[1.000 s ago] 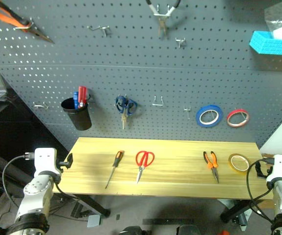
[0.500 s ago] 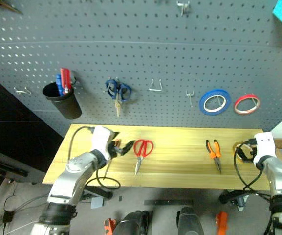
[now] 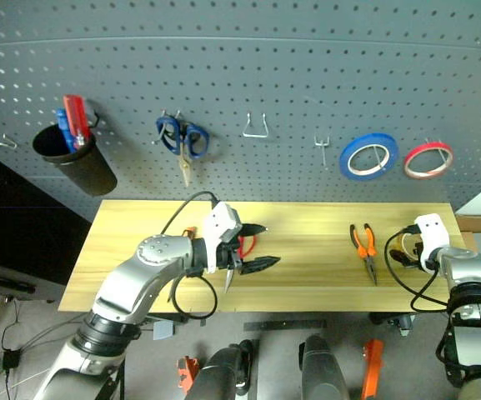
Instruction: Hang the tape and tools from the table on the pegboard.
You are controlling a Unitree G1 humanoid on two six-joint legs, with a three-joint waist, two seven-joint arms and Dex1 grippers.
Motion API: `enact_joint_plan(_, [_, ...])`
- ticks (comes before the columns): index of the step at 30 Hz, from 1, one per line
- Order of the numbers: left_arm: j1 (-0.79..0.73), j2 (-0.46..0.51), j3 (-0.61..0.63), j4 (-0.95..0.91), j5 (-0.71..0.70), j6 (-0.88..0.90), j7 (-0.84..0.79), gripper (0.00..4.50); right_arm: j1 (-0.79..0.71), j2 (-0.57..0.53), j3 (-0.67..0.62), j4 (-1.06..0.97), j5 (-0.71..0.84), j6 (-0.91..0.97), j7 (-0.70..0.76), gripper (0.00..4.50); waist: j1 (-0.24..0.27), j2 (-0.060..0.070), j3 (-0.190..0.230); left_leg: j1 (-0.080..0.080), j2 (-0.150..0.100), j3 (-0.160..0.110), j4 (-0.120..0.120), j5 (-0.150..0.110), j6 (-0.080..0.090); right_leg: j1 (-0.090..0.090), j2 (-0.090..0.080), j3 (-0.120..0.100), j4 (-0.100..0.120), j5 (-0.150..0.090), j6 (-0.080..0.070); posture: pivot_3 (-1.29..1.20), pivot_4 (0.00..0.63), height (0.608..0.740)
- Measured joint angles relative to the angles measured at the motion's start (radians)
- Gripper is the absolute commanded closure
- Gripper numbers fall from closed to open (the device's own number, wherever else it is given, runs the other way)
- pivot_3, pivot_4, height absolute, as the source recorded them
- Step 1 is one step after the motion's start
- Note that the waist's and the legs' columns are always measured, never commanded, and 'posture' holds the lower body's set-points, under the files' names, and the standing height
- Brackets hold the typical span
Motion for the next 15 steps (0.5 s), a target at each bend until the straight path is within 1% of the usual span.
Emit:
enact_joint_plan(3, [-0.014,0.006,-0.011,-0.023,-0.004,0.005,-0.034,0.25,-0.037,0.004,0.019,0.071,-0.025,-0.026,0.016,0.0,0.0,-0.003,0.007,0.0,0.0,0.001,0.0,0.0,0.0,-0.001,0.0,0.001,0.0,0.001,0.001,-0.12,0.333,0.74])
enact_joint_plan(6, [-0.016,0.012,-0.024,-0.023,-0.002,-0.009,-0.053,0.2,-0.074,0.004,0.044,0.125,-0.052,-0.045,0.035,0.59,0.0,-0.005,0.009,0.0,0.0,0.001,0.0,0.0,0.0,-0.001,0.0,0.002,0.0,0.001,0.001,-0.12,0.334,0.74])
enact_joint_plan(10, [-0.016,0.015,-0.033,-0.023,0.003,-0.027,-0.054,0.2,-0.098,0.005,0.068,0.165,-0.085,-0.066,0.065,1.9,0.002,-0.006,0.009,0.0,0.0,0.001,0.001,0.0,0.0,-0.001,0.0,0.002,0.0,0.001,0.002,-0.1,0.325,0.74])
enact_joint_plan(15, [-0.011,0.033,-0.033,-0.024,0.009,-0.041,-0.054,0.2,-0.112,0.005,0.1,0.188,-0.127,-0.086,0.081,3.63,0.004,-0.007,0.009,0.0,0.0,0.001,0.002,0.0,0.0,-0.001,0.0,0.002,0.0,0.002,0.003,-0.08,0.31,0.74])
